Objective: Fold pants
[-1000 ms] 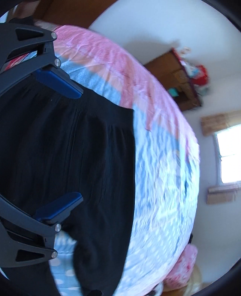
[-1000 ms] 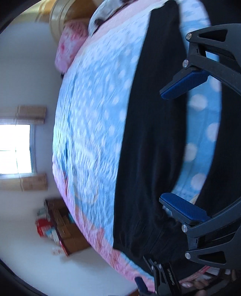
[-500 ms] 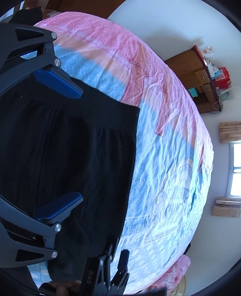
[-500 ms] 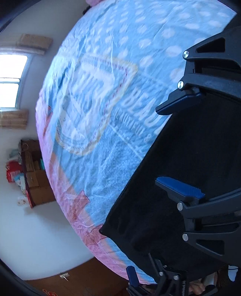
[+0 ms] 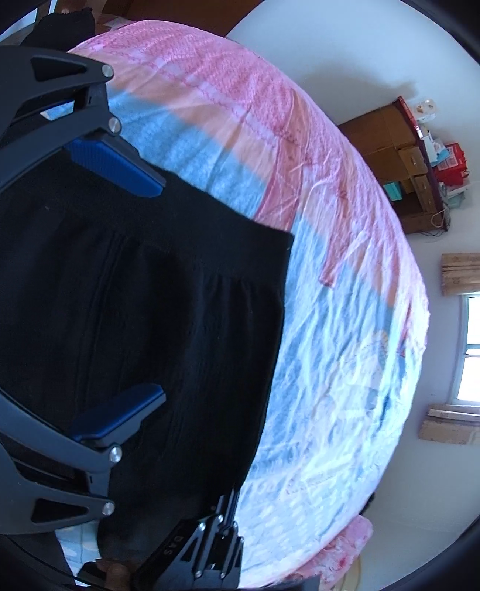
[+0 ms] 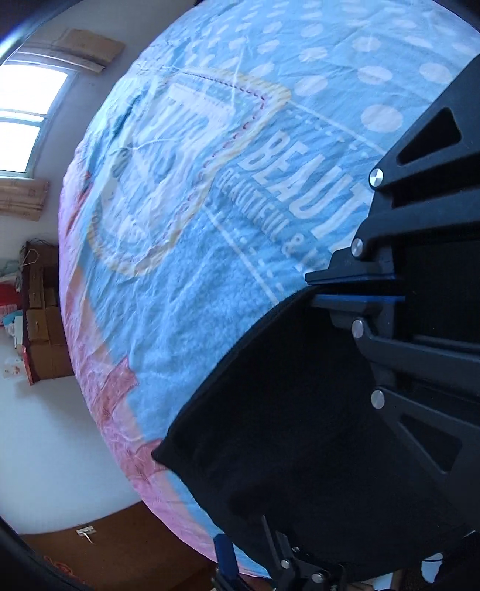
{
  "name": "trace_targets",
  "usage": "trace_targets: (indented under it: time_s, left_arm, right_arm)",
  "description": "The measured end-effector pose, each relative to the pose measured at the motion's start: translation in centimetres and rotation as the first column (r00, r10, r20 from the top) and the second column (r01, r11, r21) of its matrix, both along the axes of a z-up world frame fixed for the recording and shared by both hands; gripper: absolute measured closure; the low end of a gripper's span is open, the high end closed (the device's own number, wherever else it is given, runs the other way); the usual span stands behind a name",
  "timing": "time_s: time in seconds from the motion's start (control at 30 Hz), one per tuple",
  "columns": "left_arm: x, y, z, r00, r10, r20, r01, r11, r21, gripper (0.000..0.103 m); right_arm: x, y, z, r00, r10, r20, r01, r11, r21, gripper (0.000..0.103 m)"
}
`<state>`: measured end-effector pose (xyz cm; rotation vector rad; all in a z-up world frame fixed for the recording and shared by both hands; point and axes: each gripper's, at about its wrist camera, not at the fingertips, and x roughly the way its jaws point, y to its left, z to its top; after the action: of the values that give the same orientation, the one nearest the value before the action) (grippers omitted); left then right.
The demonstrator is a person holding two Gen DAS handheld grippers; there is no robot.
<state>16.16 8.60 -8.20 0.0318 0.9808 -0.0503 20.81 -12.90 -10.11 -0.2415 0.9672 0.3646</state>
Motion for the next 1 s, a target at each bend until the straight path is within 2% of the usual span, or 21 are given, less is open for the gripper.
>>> trace_targets:
  time_s: [0.1, 0.23, 0.33, 0.5, 0.6, 0.7, 0.8, 0.87, 0.97, 1.0]
  left_arm:
    - [-1.4, 1.2, 0.8, 0.999, 0.006, 0.031, -0.005, 1.000, -0.026, 0.000]
    - [-3.3, 3.2, 1.7, 0.999, 0.005, 0.053, 0.001, 0.993, -0.121, 0.000]
    - [-4.2, 4.0, 2.2, 0.998, 0.005, 0.063, 0.005, 0.987, -0.159, 0.000]
    - [-5.0, 4.6, 2.7, 0.999, 0.002, 0.051, 0.010, 0.971, -0.239, 0.000]
    - [-4.7, 3.6, 2.8, 0.998, -0.014, 0.054, 0.025, 0.977, -0.211, 0.000]
    - [-3.2, 2.2, 2.7, 0.999, -0.032, 0.021, 0.035, 0.987, -0.156, 0.000]
    - [-2.5, 1.9, 3.2, 0.999, 0.017, 0.038, -0.012, 0.994, -0.110, 0.000]
    - [-2.8, 2.8, 3.6, 0.997, 0.035, 0.062, -0.027, 0.992, -0.127, 0.000]
    - [-3.4, 3.9, 4.0, 0.993, 0.069, 0.091, -0.056, 0.990, -0.132, 0.000]
    - [-3.4, 4.1, 4.0, 0.994, 0.067, 0.092, -0.055, 0.990, -0.132, 0.000]
  right_arm:
    - [-2.7, 0.5, 2.5, 0.998, 0.001, 0.067, -0.003, 1.000, 0.022, 0.098]
    - [-8.0, 2.4, 4.7, 0.987, 0.062, 0.147, -0.065, 0.998, 0.012, 0.098]
    - [-12.2, 4.2, 4.7, 0.976, 0.118, 0.184, -0.114, 0.993, -0.032, 0.098]
    - [-18.5, 7.2, 2.5, 0.945, 0.217, 0.245, -0.187, 0.972, -0.140, 0.098]
    - [-20.8, 8.7, 1.0, 0.931, 0.263, 0.254, -0.222, 0.959, -0.179, 0.098]
    - [-22.1, 9.8, -0.3, 0.926, 0.289, 0.243, -0.246, 0.950, -0.193, 0.098]
    - [-22.9, 10.1, -0.5, 0.926, 0.287, 0.245, -0.247, 0.952, -0.182, 0.098]
    - [-22.3, 9.3, 0.7, 0.938, 0.236, 0.254, -0.212, 0.970, -0.118, 0.098]
    - [-19.4, 6.6, 3.7, 0.964, 0.108, 0.244, -0.135, 0.986, 0.097, 0.097]
    - [-18.1, 5.7, 4.6, 0.970, 0.057, 0.236, -0.095, 0.984, 0.152, 0.091]
